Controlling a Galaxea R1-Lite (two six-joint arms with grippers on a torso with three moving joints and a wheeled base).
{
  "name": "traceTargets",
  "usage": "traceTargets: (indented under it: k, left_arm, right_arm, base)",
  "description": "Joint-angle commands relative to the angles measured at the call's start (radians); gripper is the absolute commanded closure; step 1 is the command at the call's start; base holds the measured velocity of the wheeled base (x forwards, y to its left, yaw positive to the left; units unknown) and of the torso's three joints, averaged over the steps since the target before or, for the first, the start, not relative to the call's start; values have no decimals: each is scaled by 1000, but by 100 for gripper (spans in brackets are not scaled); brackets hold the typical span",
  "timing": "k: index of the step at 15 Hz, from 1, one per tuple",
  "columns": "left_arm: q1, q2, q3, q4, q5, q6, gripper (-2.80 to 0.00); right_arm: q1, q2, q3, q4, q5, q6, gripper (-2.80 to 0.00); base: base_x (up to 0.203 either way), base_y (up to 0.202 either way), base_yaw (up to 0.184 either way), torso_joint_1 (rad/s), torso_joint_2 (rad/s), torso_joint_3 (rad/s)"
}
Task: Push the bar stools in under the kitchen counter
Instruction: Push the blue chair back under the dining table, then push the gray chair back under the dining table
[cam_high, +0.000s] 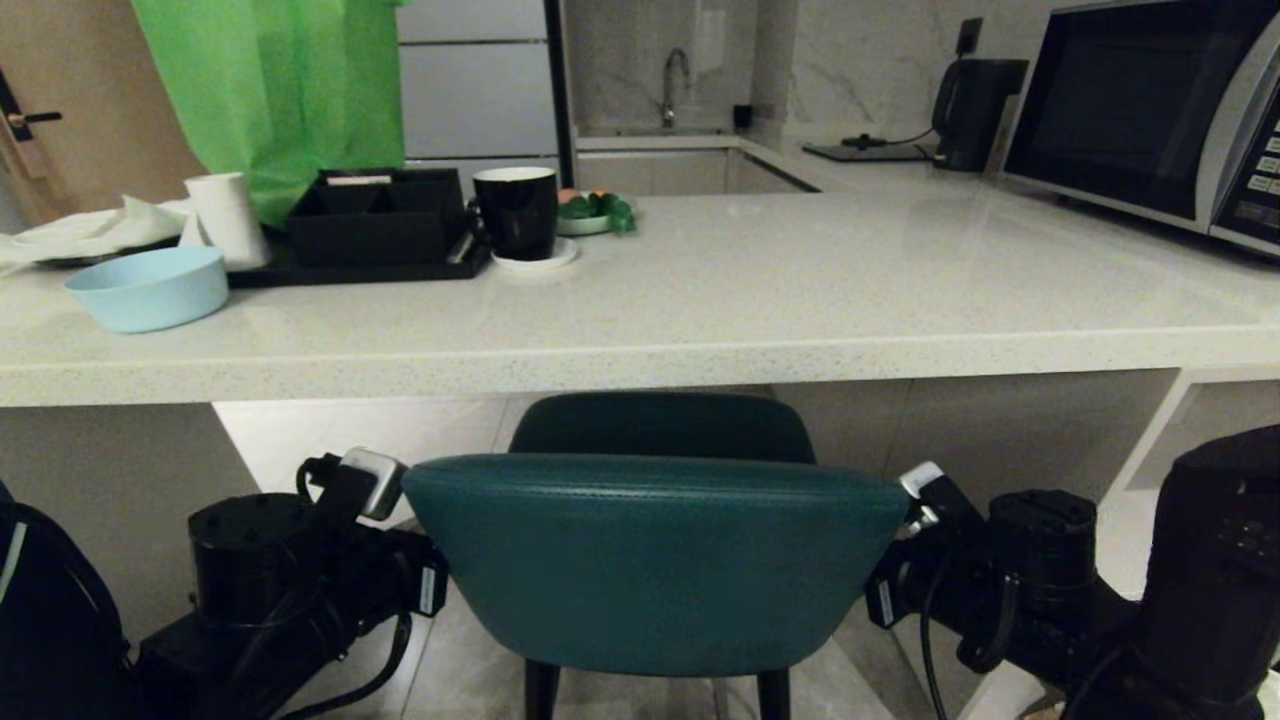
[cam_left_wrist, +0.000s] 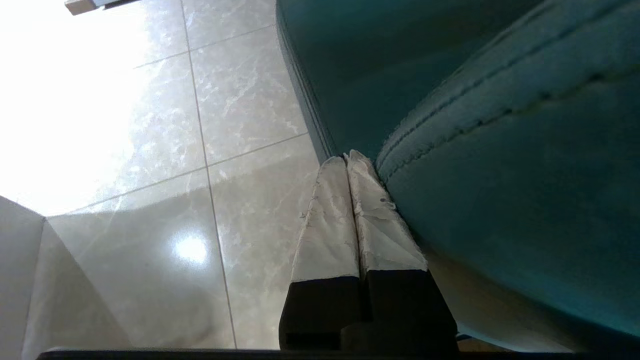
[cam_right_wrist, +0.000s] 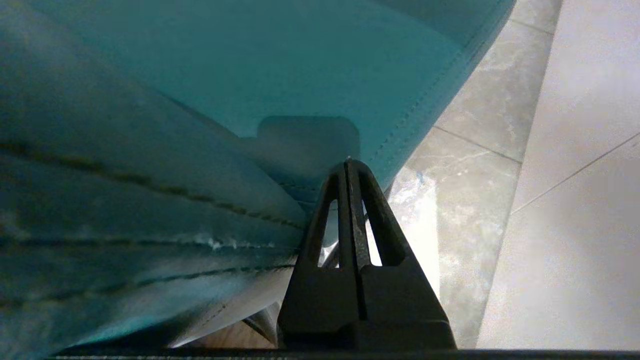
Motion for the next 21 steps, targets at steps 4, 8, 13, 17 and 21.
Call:
traceTargets:
  k: [4, 8, 13, 17, 21]
  left_arm:
    - [158, -20, 29, -182, 7, -7, 0]
    - [313, -123, 45, -185, -28, -96, 0]
    - [358, -185, 117, -185, -133, -110, 0]
    - [357, -350, 157, -184, -91, -109, 0]
    - [363, -689, 122, 71, -47, -109, 0]
  right_arm:
    - [-77, -84, 49, -54, -39, 100, 0]
    - [-225, -111, 92, -58, -25, 111, 0]
    - [-208, -208, 162, -58, 0, 100, 0]
    - [-183, -405, 237, -50, -117, 95, 0]
    - [-177, -682, 287, 63, -292, 46, 0]
  base:
    - [0, 0, 0, 0, 0, 0]
    - [0, 0, 0, 0, 0, 0]
    - [0, 0, 0, 0, 0, 0]
    - [0, 0, 0, 0, 0, 0]
    - [0, 0, 0, 0, 0, 0]
